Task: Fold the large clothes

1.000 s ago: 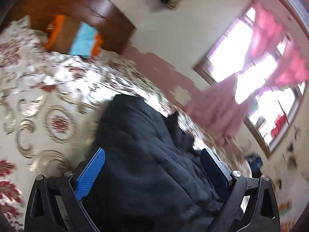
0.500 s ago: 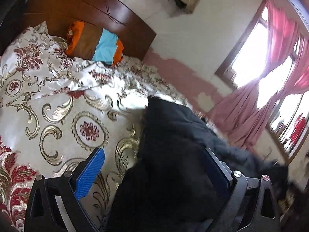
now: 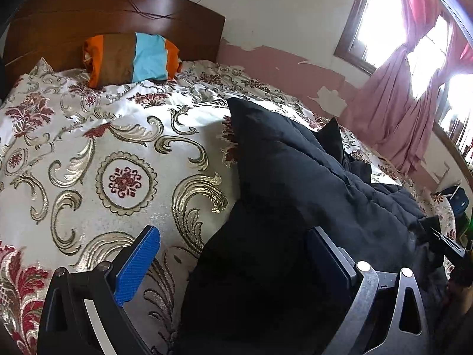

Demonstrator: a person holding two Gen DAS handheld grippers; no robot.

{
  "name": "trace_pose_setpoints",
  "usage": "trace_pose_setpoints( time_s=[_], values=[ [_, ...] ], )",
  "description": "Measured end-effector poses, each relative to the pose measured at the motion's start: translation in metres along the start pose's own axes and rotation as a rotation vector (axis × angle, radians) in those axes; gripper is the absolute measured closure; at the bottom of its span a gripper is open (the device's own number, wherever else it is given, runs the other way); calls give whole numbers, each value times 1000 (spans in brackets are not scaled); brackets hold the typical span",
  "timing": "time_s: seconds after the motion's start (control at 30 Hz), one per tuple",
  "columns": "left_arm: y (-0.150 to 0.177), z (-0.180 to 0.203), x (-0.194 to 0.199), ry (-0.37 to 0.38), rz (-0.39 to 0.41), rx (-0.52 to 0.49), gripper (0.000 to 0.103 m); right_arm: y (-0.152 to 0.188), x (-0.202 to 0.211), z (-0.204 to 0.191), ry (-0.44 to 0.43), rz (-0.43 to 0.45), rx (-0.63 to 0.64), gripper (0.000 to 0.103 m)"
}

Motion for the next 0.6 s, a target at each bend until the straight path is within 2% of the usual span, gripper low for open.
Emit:
trace_pose_setpoints(
  time_s=[0.03,0.07,0.1,0.17,0.23,0.33,0.4,0.5,0.6],
  values=[
    [0,1,2,11,12,2,3,0,2,-3,16,22,0,79],
    [-1,2,6,29,35,2,3,-1,9,-3,17,56,6,70],
    [-3,5,11,59,68,1,3,-3,21,-7,-7,99,18,55],
    [-7,14,15,118,113,-24,3,-3,32,-17,-78,142,39,37],
    [-13,32,15,144,140,-80,3,-1,38,-32,-176,138,97,36],
    [-18,58,5,128,105,-191,3,7,26,-60,-254,58,205,36],
    [-15,70,-9,75,43,-251,3,13,13,-74,-271,14,260,36],
    [-5,79,-36,-50,-56,-332,0,21,-5,-79,-303,-29,251,36],
    [1,81,-45,-102,-85,-346,0,29,-27,-83,-315,-90,234,36]
  ],
)
Point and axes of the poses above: each gripper's, at about its wrist camera, not at the fingertips, and x roughly against the way its jaws point, z to its right, y to its underside, the point moved 1 cm from there along -x, roughly the way its jaws point, and after that the axes turned 8 degrees about -z, right-handed, at the moved point
